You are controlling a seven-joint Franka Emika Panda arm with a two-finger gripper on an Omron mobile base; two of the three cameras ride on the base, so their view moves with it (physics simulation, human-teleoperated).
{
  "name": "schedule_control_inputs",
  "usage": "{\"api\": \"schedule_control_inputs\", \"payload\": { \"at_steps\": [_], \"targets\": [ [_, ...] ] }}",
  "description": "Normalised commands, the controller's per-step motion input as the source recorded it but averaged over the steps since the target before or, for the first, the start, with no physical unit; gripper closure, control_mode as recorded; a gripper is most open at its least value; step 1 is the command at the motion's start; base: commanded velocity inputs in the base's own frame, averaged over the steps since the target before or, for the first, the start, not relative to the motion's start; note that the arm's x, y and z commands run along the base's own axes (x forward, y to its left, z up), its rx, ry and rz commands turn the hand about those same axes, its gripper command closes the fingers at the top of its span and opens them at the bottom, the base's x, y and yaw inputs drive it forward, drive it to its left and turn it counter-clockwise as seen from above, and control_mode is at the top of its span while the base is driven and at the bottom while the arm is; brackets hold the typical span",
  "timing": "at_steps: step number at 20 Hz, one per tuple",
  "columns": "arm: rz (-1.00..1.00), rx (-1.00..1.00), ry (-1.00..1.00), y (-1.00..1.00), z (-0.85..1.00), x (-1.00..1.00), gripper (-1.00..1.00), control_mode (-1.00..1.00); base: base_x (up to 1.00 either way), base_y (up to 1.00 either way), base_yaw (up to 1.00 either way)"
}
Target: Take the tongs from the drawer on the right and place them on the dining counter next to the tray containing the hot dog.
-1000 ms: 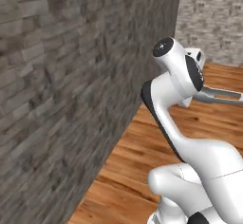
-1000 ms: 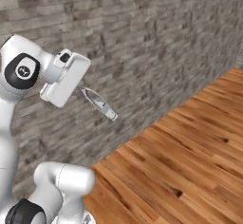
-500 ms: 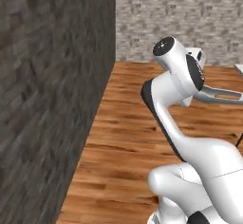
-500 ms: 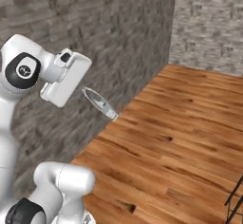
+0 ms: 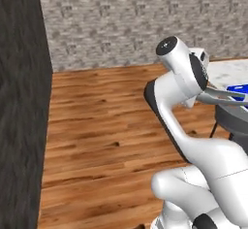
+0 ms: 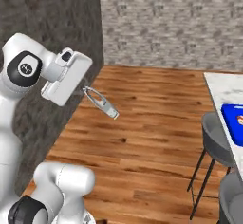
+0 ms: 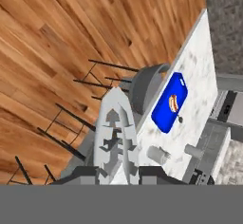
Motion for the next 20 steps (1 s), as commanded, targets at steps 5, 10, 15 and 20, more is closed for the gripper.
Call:
{"api": "schedule_control_inputs", "payload": {
  "at_steps": [5, 10, 15, 20],
  "targets": [
    [0.0, 0.0, 0.0, 0.0, 0.0, 0.0, 1.0, 1.0, -0.02, 0.91, -0.63],
    [0.0, 0.0, 0.0, 0.0, 0.0, 0.0, 1.0, 1.0, 0.24, 0.69, -0.67],
    [0.0, 0.0, 0.0, 0.0, 0.0, 0.0, 1.0, 1.0, 0.19, 0.91, -0.62],
    [0.0, 0.0, 0.0, 0.0, 0.0, 0.0, 1.0, 1.0, 0.19, 1.0, -0.58]
  ]
}}
